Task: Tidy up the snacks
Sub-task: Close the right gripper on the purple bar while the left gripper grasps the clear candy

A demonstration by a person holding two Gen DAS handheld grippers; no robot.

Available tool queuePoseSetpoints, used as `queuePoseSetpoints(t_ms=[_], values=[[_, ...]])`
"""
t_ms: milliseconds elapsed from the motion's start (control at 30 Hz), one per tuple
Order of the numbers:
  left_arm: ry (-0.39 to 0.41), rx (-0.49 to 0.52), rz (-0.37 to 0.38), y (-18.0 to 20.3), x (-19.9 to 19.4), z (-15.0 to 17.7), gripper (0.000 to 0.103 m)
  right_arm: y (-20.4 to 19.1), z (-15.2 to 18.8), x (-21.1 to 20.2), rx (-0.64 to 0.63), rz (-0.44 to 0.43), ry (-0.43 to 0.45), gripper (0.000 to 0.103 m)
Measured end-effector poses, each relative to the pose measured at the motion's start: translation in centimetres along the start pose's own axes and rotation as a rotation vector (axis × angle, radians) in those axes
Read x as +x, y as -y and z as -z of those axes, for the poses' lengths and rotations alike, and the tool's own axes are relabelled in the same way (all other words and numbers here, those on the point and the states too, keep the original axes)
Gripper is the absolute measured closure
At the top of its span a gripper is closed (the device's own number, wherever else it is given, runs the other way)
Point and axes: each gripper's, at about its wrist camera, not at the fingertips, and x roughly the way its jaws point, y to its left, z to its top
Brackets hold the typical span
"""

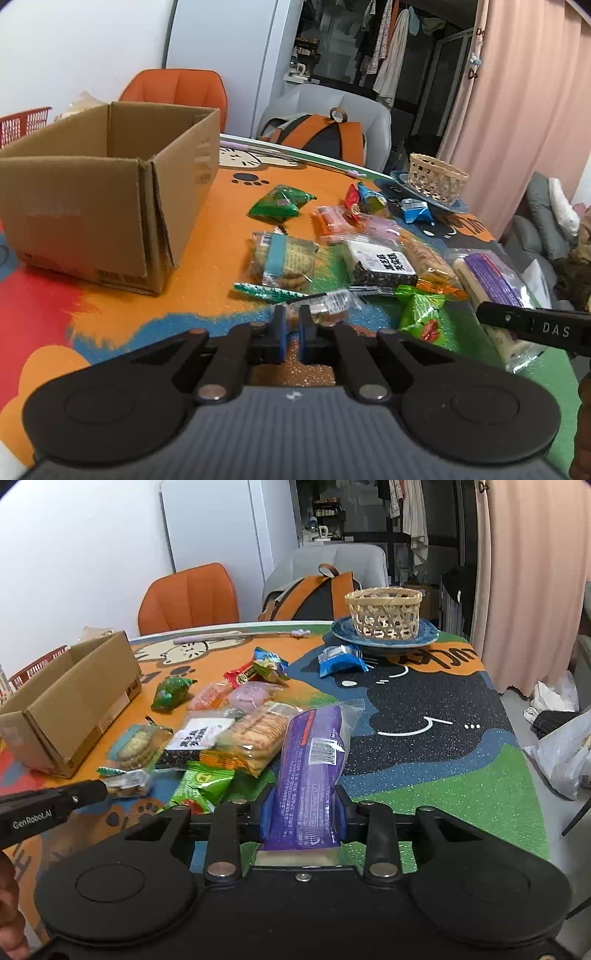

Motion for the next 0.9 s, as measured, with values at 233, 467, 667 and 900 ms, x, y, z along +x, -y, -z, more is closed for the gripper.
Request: queuePoseSetpoints(t_ms=[233,467,667,900], values=[[0.017,-0.009,0.027,-0.4,-0.8,-0.1,0.103,-0.3,-0.6,-1.5,0.006,0.0,0.046,0.071],[-0.012,0.006,0.029,-0.3,-0.7,-0.6,0.097,-0.4,-0.8,-1.9,0.009,-0.011,0.059,0.071],[0.033,0.019,0.01,-0.1,0.0,-1.2,0.043,0.0,-0.3,-1.4,0.025,-0.01,0.04,0.071],[0.001,0.065,0.039,1.0,2.2,-1.5,0.042,0.8,-0.3,-1.2,0.046,0.009,0.037,0.071]])
